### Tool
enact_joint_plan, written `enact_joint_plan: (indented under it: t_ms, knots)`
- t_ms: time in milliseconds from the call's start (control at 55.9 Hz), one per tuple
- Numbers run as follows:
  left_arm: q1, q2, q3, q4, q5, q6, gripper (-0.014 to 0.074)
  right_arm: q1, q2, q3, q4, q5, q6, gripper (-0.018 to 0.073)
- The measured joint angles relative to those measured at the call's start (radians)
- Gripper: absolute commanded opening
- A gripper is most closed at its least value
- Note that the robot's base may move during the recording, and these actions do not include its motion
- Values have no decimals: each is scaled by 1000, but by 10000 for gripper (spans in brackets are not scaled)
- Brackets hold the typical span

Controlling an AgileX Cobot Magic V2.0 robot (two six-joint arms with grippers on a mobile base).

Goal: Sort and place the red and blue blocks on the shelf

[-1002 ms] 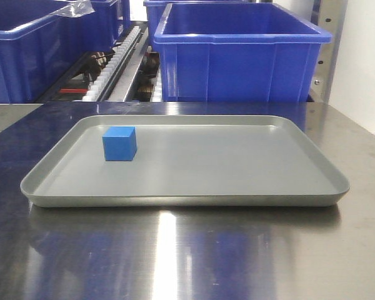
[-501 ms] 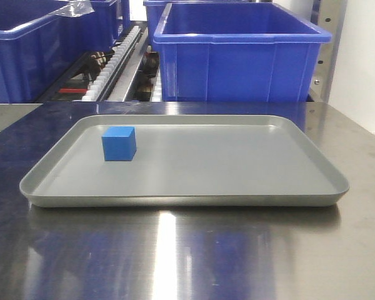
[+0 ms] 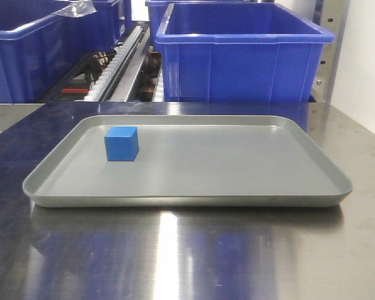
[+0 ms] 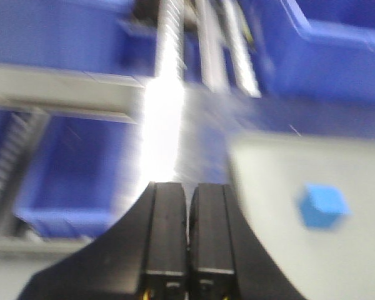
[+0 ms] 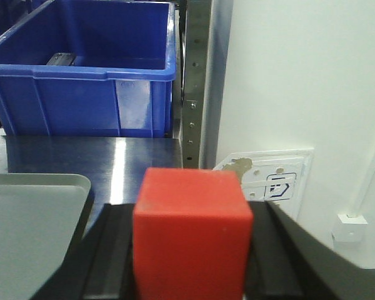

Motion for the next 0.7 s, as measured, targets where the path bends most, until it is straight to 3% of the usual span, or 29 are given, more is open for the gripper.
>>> enact_joint_plan:
  t_ms: [197,322,483,609,698]
  knots:
    - [-225,350,-193,3,30,-21,80,0,0,0,0,0,0,374]
    - [-288,533,-332,3,113,-51,80,0,0,0,0,0,0,374]
    - [-323,738,-554,26,303,-227,80,0,0,0,0,0,0,374]
    - [-353,853,-706,134,458,-406,80,0,0,0,0,0,0,374]
    - [-367,912,-792,199,560,-483,80,0,0,0,0,0,0,374]
